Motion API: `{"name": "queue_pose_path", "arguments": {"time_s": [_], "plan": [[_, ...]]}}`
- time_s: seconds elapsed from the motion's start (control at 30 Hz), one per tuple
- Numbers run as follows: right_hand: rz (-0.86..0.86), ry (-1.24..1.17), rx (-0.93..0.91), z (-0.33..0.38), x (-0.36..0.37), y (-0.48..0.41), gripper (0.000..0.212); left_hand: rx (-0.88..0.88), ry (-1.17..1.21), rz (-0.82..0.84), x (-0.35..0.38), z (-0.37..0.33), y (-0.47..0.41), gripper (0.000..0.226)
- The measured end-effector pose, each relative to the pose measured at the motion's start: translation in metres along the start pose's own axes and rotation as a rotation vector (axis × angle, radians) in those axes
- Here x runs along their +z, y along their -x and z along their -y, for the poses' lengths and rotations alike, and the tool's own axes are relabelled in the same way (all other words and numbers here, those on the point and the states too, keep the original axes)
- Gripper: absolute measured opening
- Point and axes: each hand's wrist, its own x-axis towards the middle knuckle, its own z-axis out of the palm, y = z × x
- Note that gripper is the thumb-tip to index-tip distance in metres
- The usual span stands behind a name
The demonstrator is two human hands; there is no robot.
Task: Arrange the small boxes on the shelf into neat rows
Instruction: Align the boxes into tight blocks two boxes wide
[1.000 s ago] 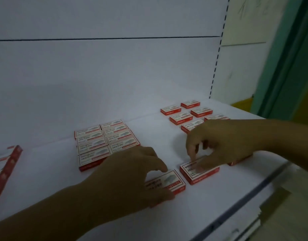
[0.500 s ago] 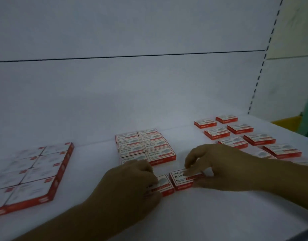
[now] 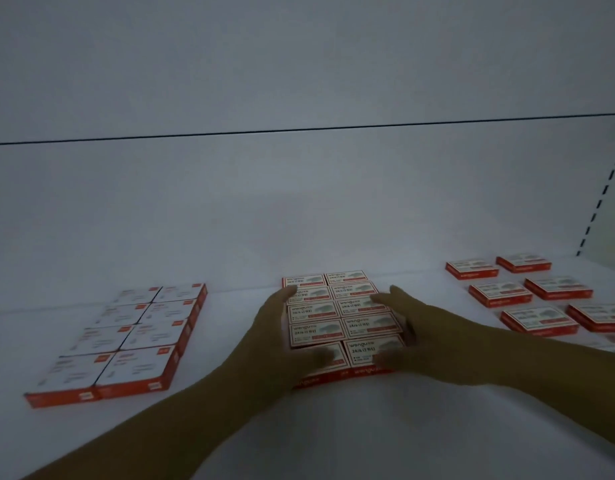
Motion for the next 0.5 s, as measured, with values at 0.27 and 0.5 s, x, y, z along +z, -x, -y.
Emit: {"name": "queue_pose_path", "arguments": {"time_s": [0.27,0.5], "plan": [[-0.095,-0.377,-0.008,-0.011,0.021,-0.012,0.037,-0.105,0.319,-0.165,0.021,-0.003,-0.02,0.058],[-0.164,-0.48,0.032,-0.003,0.008,-0.027,0.047,-0.153,0.421,-0.206,0.004,-0.009,-0.027,0.035]]}}
